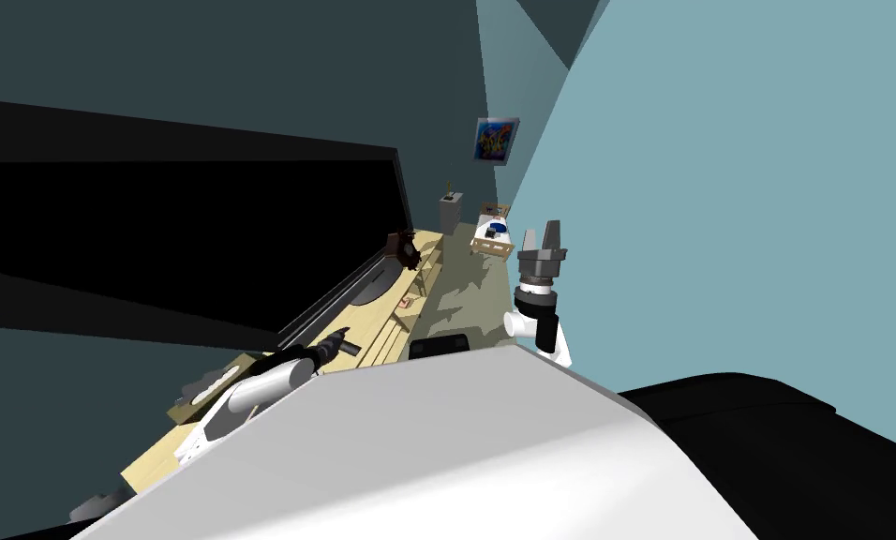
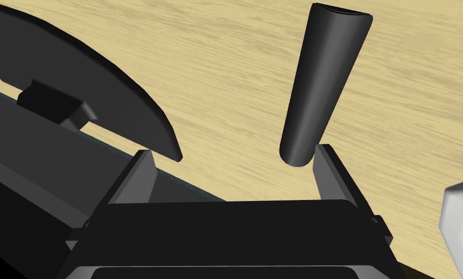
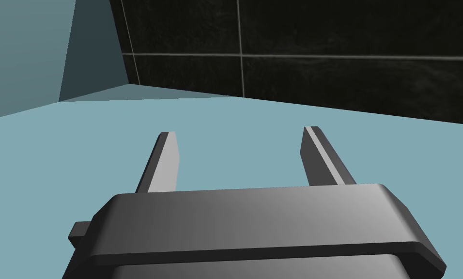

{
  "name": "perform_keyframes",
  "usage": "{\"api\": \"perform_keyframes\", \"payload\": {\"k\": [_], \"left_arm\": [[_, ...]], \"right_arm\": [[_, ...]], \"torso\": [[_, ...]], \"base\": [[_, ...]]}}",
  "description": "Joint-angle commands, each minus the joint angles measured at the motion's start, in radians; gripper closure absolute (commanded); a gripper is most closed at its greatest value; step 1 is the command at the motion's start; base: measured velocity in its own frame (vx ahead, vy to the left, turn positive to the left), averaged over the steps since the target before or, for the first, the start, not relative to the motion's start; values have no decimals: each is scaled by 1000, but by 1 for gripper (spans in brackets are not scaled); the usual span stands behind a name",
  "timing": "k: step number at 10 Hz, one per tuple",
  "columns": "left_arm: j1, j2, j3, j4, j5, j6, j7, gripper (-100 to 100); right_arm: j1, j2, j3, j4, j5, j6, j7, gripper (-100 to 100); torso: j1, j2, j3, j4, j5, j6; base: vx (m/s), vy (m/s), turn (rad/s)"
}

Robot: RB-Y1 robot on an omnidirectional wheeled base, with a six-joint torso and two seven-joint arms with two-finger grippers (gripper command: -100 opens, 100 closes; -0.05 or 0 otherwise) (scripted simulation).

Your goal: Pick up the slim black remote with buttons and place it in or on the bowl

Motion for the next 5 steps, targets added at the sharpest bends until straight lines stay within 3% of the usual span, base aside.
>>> {"api": "perform_keyframes", "payload": {"k": [1,5], "left_arm": [[34,-3,5,20,14,50,-29,-100],[50,-5,10,68,29,146,-61,-100]], "right_arm": [[0,0,0,0,0,0,0,0],[0,0,0,0,0,0,0,0]], "torso": [[0,0,0,0,0,0],[1,0,0,0,0,-1]], "base": [[71,34,-313],[55,33,-132]]}}
